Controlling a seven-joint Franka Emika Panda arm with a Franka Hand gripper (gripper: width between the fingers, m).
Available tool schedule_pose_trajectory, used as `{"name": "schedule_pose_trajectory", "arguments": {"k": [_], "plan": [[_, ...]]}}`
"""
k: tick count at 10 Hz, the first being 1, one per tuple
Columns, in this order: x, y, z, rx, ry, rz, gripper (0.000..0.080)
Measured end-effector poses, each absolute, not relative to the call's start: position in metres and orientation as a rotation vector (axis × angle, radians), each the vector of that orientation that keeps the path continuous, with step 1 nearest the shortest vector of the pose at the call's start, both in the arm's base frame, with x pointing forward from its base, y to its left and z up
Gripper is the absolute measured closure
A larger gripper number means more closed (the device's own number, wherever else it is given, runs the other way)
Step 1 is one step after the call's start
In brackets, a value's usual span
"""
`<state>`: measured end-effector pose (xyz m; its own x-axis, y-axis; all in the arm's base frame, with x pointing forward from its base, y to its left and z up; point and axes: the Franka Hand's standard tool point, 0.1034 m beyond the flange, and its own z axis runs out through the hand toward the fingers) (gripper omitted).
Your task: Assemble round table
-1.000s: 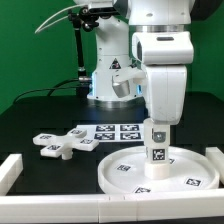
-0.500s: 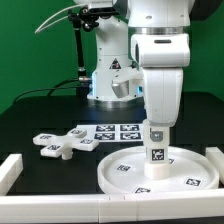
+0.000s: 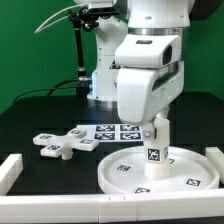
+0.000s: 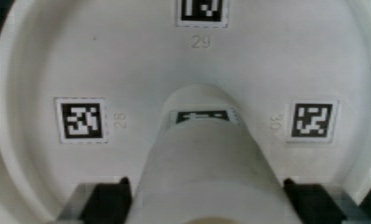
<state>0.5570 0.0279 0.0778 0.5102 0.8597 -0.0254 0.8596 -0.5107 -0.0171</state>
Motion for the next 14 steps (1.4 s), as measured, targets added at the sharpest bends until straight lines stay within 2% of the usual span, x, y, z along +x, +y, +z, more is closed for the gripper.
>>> {"name": "schedule_pose_trajectory", "arguments": {"k": [3,8,14], "plan": [[0.5563,0.0281,0.0773,-2.871,-1.272,0.05,0.0392],[0.5547,0.027,0.0761,-3.058,-0.411,0.017,0.039],[0.5545,0.028,0.0755,-3.074,0.218,0.032,0.039]]}}
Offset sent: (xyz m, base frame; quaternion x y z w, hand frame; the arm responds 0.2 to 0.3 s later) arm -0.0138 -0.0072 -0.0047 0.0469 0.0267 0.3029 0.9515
